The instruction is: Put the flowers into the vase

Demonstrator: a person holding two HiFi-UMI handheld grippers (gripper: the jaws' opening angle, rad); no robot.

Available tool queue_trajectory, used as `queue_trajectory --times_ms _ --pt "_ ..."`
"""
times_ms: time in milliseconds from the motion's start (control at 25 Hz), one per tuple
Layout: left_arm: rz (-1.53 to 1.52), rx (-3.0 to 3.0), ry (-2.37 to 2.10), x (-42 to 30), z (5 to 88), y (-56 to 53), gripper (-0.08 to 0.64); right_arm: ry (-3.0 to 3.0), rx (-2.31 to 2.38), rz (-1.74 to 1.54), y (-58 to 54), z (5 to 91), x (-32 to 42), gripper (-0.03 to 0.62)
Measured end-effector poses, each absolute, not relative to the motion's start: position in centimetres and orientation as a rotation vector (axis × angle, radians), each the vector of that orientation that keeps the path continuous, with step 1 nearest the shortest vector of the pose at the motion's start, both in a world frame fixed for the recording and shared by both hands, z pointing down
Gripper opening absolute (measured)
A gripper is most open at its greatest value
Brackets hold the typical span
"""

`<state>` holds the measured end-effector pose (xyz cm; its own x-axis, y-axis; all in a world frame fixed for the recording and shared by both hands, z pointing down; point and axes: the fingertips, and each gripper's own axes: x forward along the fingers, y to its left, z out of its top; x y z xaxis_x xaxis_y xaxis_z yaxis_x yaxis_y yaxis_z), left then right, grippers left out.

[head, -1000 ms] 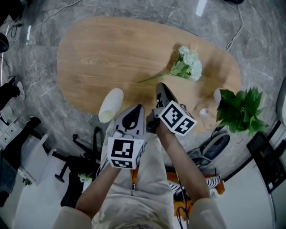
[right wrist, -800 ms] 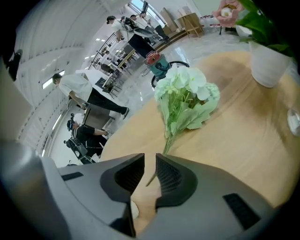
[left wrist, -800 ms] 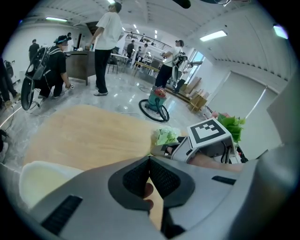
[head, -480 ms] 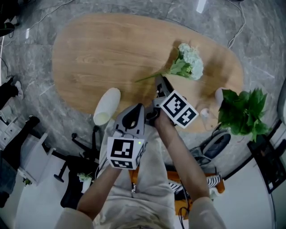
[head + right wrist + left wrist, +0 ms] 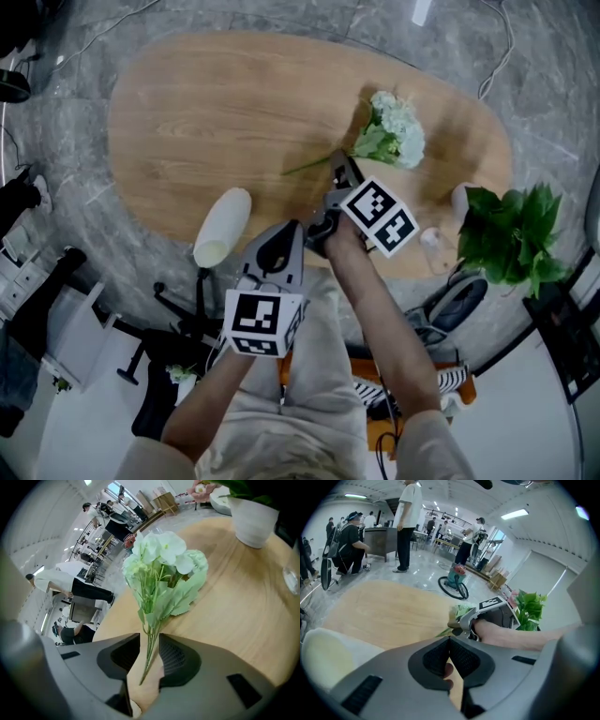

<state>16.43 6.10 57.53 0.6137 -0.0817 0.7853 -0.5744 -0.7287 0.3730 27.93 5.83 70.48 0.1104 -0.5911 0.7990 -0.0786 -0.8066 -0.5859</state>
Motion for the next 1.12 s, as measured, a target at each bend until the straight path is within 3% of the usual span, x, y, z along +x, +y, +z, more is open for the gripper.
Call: queue_trajectory --times_ms 400,560,1120 --pt "1.036 2.223 -0.511 16.3 57.6 6.3 -0.002 0.624 -1.994 -1.782 5.7 72.1 28.8 0.113" --pt "1.032 2.221 -0.528 15.8 57.6 6.5 0.000 0.618 -1.990 -1.788 5.7 72.4 29.0 0.054" --pt "1.005 2.251 -0.536 14.0 55.4 7.9 -0.002 0.742 -2.008 -1.746 8.5 70.3 27.9 0.026"
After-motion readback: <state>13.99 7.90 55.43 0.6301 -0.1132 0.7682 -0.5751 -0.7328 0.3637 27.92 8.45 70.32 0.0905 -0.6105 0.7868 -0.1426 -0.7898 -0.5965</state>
